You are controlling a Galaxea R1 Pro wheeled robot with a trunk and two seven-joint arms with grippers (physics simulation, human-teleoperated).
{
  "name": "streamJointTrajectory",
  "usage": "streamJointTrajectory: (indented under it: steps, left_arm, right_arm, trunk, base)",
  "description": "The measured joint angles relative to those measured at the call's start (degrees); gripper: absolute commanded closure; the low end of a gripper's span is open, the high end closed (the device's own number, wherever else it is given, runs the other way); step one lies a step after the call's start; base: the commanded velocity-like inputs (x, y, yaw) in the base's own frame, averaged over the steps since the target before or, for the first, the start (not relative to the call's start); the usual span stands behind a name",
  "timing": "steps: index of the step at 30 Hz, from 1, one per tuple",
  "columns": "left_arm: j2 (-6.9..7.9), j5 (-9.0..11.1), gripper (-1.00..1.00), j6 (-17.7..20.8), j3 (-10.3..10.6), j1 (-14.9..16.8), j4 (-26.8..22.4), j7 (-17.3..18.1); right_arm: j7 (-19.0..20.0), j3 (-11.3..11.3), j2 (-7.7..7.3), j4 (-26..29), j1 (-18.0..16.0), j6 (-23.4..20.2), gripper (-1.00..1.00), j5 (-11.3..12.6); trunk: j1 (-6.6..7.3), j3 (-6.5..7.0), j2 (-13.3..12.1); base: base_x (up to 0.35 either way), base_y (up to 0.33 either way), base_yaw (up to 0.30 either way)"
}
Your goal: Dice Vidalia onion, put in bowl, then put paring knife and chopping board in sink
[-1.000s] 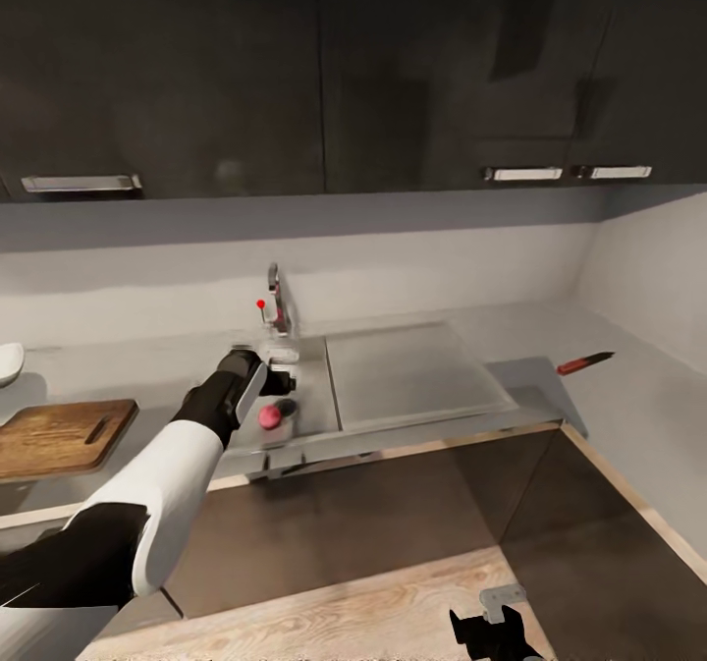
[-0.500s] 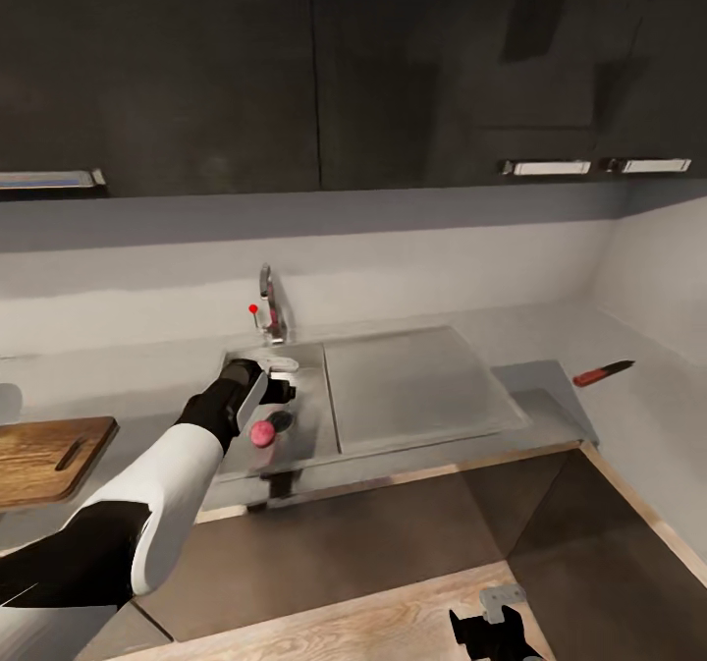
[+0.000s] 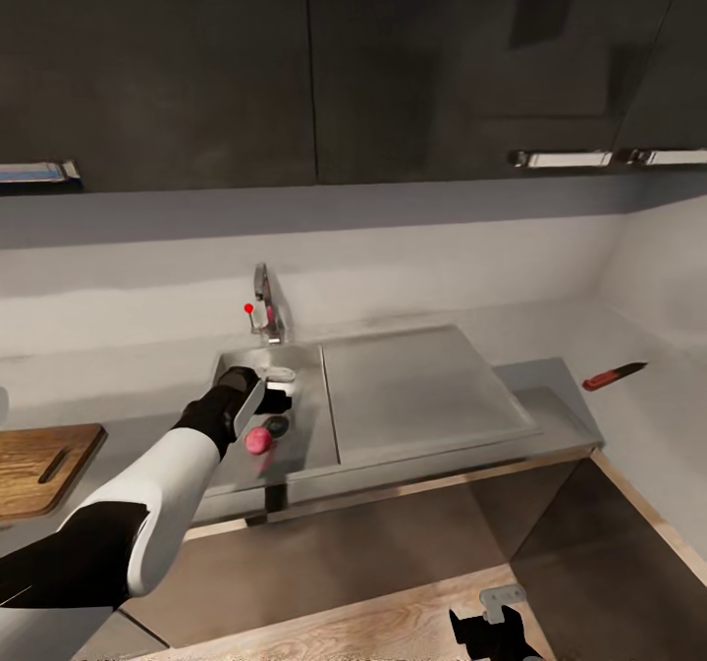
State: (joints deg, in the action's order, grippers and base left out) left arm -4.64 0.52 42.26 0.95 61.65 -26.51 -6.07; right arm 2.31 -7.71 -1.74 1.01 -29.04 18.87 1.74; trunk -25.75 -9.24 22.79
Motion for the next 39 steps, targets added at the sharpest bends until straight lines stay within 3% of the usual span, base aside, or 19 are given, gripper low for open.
streamJointTrajectory:
  steps: [20, 39]
  left_arm:
    - [0.62, -0.03, -1.0, -0.07, -1.12, -0.07, 2.47, 0.06]
    - [0.93, -0.07, -1.0, -0.07, -1.19, -0.07, 2.56, 0.05]
  right_arm:
    - [-0.09, 0.0, 0.09, -0.01, 0.0, -0.02, -1.0, 0.0]
    - [-0.09, 0.0, 0.09, -0.04, 0.0, -0.04, -1.0, 0.0]
  trunk:
    - [0.0, -1.84, 0.01]
    - [0.0, -3.58, 0.01]
  base:
    - [0.004, 0.01, 0.0]
    - [0.115, 0.012, 0.0]
